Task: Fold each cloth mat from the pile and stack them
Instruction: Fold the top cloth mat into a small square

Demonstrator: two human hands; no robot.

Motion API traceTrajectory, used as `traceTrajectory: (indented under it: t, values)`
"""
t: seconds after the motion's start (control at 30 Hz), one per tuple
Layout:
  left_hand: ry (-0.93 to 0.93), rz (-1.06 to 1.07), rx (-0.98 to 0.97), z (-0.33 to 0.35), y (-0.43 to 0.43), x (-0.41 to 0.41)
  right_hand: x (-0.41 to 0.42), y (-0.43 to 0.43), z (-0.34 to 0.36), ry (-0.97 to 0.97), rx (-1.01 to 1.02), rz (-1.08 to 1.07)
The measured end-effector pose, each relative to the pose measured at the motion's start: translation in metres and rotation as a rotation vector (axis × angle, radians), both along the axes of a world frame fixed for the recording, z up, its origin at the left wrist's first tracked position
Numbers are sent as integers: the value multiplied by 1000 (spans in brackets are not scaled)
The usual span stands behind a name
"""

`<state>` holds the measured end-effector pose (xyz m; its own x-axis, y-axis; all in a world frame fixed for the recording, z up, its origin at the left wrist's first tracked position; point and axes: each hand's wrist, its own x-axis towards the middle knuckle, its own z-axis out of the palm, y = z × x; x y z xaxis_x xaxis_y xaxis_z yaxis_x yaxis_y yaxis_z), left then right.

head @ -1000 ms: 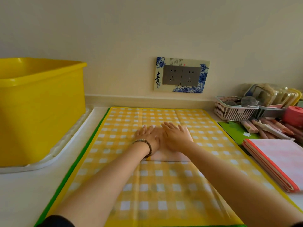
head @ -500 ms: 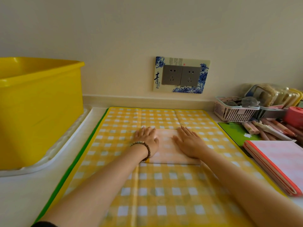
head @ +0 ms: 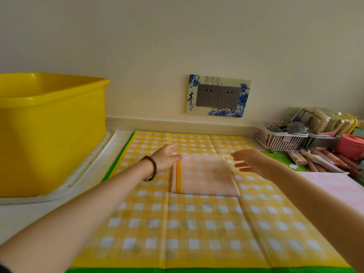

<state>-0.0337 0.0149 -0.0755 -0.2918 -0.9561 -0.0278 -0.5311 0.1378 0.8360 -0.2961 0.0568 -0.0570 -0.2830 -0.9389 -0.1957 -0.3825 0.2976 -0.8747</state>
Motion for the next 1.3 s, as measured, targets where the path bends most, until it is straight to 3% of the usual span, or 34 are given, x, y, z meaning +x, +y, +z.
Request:
traceTrajectory:
  t: [0.17, 0.43, 0.7, 0.87, 1.3]
  values:
    - [156, 37, 337, 3, 4, 5, -3, 20, 7, -134, 168, 64]
    - [139, 76, 511, 11, 21, 0, 4, 31, 5, -180, 280, 55]
    - [166, 133, 383, 4, 29, -12, 8, 44, 5, -336, 224, 29]
    - [354, 86, 361, 18, 43, -37, -16, 58, 17, -368, 115, -6]
    - [538, -188, 448, 44, 86, -188, -154, 143, 77, -168, 4, -209]
